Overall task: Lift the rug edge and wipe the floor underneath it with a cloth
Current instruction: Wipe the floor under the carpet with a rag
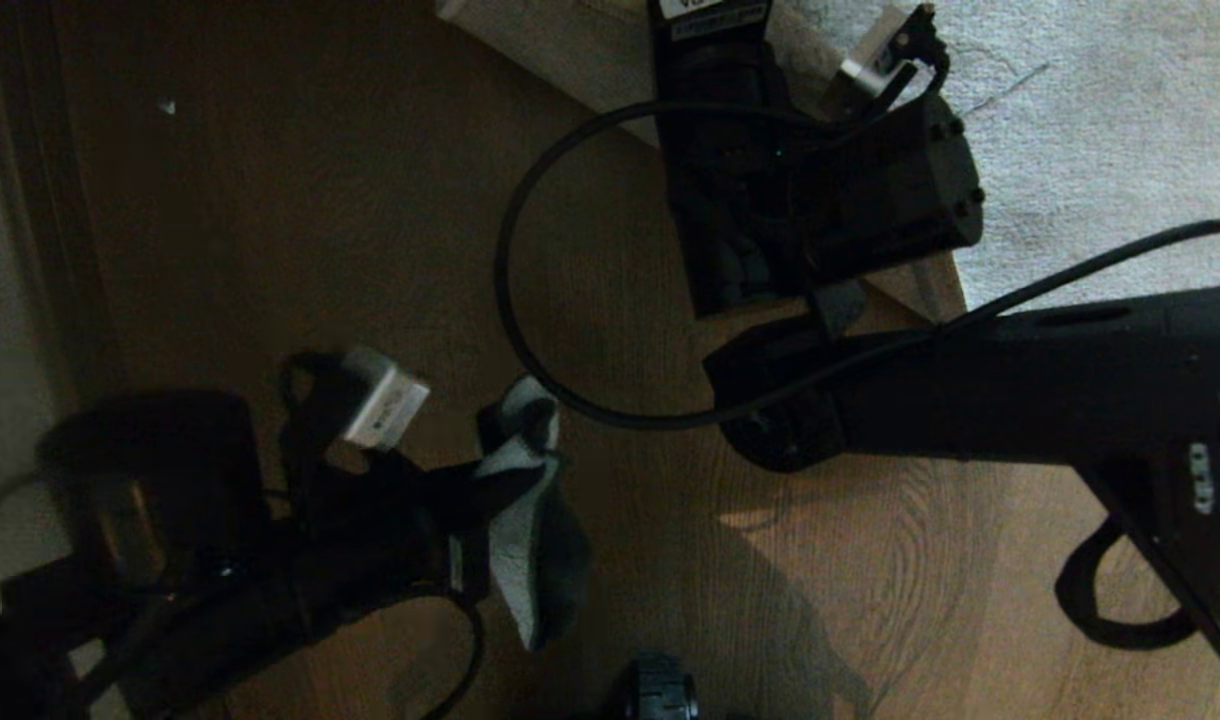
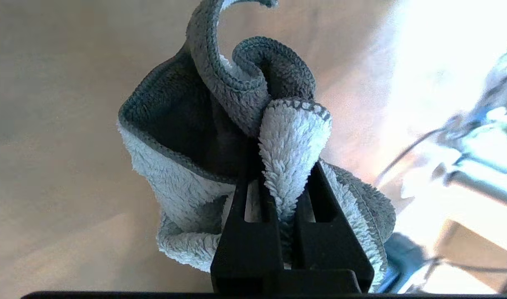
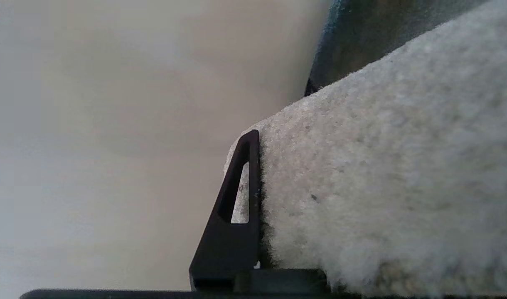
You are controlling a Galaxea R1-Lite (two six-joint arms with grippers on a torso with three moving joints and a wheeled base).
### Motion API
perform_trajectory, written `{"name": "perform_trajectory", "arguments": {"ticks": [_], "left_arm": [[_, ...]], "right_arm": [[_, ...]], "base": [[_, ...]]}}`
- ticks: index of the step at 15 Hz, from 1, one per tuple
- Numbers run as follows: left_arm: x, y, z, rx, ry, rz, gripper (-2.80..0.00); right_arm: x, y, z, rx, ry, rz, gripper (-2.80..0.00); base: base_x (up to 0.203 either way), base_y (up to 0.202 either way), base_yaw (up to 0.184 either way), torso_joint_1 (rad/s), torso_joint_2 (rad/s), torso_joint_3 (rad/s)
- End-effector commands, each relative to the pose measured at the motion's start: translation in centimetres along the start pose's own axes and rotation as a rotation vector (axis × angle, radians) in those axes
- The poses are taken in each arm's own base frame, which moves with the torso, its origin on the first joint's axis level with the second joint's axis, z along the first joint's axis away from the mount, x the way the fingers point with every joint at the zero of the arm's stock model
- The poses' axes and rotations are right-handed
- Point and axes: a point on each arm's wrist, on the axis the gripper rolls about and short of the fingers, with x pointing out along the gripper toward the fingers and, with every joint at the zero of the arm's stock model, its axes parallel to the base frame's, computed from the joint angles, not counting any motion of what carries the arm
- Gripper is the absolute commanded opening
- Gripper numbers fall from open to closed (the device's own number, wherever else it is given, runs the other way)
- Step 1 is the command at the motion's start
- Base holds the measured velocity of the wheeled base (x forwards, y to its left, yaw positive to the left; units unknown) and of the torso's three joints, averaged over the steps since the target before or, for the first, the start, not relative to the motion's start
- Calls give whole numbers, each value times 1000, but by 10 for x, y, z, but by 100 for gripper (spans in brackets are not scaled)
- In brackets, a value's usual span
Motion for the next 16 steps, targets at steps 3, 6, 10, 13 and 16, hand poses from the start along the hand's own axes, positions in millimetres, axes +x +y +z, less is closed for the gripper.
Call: {"name": "perform_trajectory", "arguments": {"ticks": [3,6,10,13,16], "left_arm": [[45,-24,5,-35,8,-42,-280],[76,-32,9,-46,-19,-56,-280],[116,-47,6,-56,-106,-70,-280],[136,-51,4,-61,-160,-74,-280],[152,-52,9,-69,-210,-50,-280]], "right_arm": [[2,-6,10,-8,-45,23,-280],[4,-12,16,-26,-55,19,-280],[6,-18,22,-39,-65,16,-280],[6,-23,23,-45,-66,12,-280],[5,-22,22,-47,-66,12,-280]], "base": [[0,0,0,0,0,0],[0,0,0,0,0,0],[0,0,0,0,0,0],[0,0,0,0,0,0],[0,0,0,0,0,0]]}}
